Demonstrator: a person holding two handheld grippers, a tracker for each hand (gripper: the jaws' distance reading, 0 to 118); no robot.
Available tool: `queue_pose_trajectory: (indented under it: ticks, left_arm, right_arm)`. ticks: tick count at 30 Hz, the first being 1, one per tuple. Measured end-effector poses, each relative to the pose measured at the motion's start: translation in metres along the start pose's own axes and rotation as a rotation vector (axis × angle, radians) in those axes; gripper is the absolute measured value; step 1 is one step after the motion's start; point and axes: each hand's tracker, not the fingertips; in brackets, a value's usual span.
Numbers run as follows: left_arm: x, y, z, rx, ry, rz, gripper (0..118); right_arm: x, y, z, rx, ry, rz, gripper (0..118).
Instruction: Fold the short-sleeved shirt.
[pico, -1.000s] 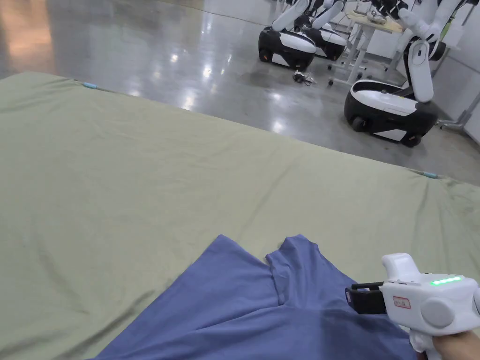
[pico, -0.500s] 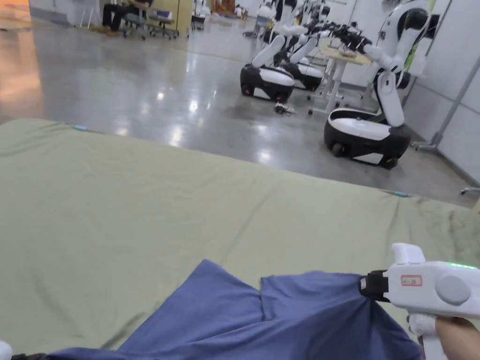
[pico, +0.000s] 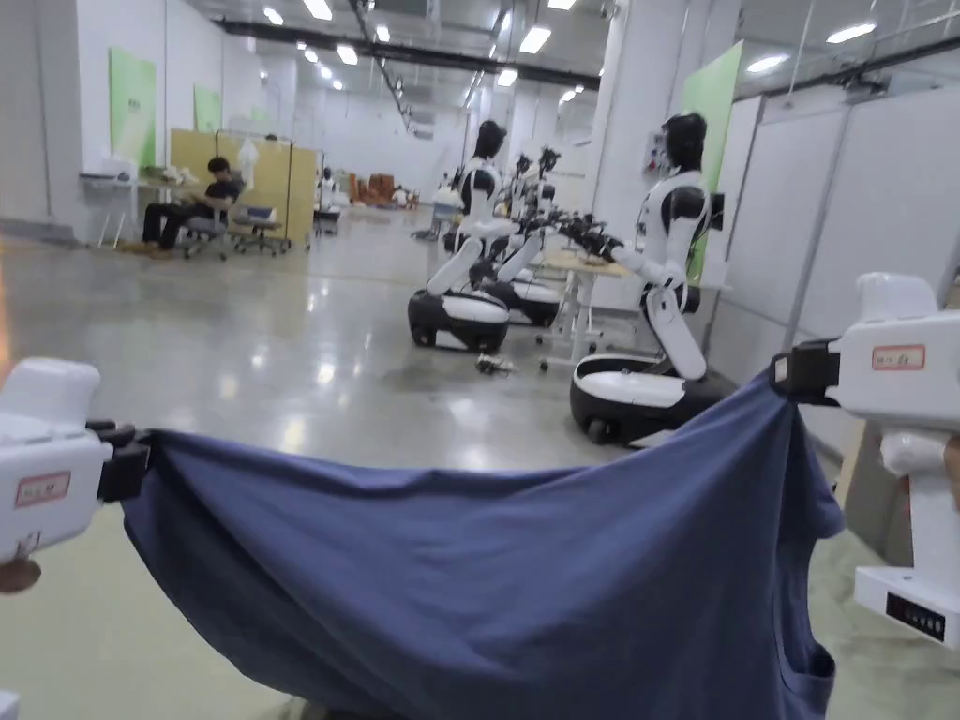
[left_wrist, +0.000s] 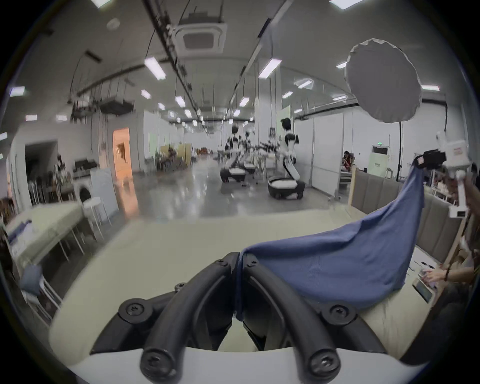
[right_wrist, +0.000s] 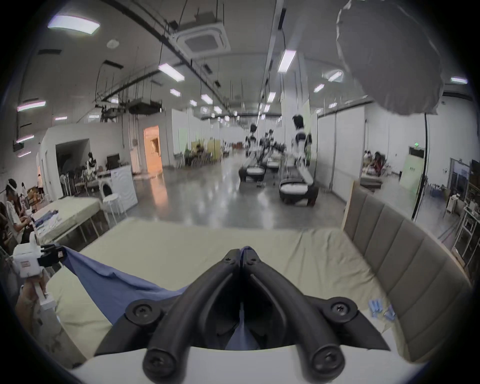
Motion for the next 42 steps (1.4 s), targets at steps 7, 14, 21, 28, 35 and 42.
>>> queue_pose_trajectory:
  ticks: [7,14,21,28,35,42]
  left_arm:
    - [0.005,0.139,-0.024,0.157,0.158,-0.073,5]
    - [-0.003,0.212,-0.031,0.254,0.232,-0.073,5]
    - [-0.011,0.199,-0.079,0.242,0.240,-0.058,5]
    - [-0.015,0.099,-0.150,0.157,0.249,0.018,5]
    - [-0.019,0.063,-0.176,0.108,0.221,0.006,5]
    - [-0.002,0.066,-0.135,0.090,0.189,0.017,5]
  right_arm:
    - [0.014,0.107,0.009,0.225,-0.041,-0.053,0]
    - [0.020,0.161,-0.017,0.313,-0.013,-0.121,0]
    - [0.009,0.144,-0.083,0.275,-0.026,-0.095,0]
    - [0.014,0.056,-0.159,0.175,-0.022,-0.120,0]
    - [0.022,0.031,-0.168,0.107,-0.023,-0.095,0]
    - [0.019,0.024,-0.122,0.100,-0.046,-0.103,0]
